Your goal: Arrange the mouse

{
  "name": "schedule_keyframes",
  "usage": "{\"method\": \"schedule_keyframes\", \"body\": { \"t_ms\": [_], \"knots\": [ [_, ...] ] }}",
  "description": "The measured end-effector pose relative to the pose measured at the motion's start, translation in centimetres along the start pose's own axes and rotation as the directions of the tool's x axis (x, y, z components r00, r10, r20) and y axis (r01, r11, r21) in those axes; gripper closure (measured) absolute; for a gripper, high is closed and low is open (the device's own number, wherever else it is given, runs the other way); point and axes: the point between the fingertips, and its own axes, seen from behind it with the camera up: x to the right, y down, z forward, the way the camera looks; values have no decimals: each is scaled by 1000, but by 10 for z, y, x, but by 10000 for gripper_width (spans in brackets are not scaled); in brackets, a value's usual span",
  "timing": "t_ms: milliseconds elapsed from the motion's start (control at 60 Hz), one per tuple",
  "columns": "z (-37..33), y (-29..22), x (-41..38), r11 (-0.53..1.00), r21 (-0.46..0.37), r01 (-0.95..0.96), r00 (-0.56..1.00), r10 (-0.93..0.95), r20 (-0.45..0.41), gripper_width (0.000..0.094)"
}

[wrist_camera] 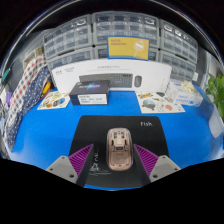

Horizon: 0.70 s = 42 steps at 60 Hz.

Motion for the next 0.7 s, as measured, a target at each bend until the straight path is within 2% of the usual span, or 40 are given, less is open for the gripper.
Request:
{"method": "schedule_keyframes", "body": {
  "t_ms": [167,533,700],
  "knots": [
    [-42,-11,-7,999,30,18,1000,-17,-25,158],
    [-181,-30,-13,986,167,7,996,8,-93,155],
    [-214,-22,-28,984,181,-2,995,20,-94,155]
  ]
}}
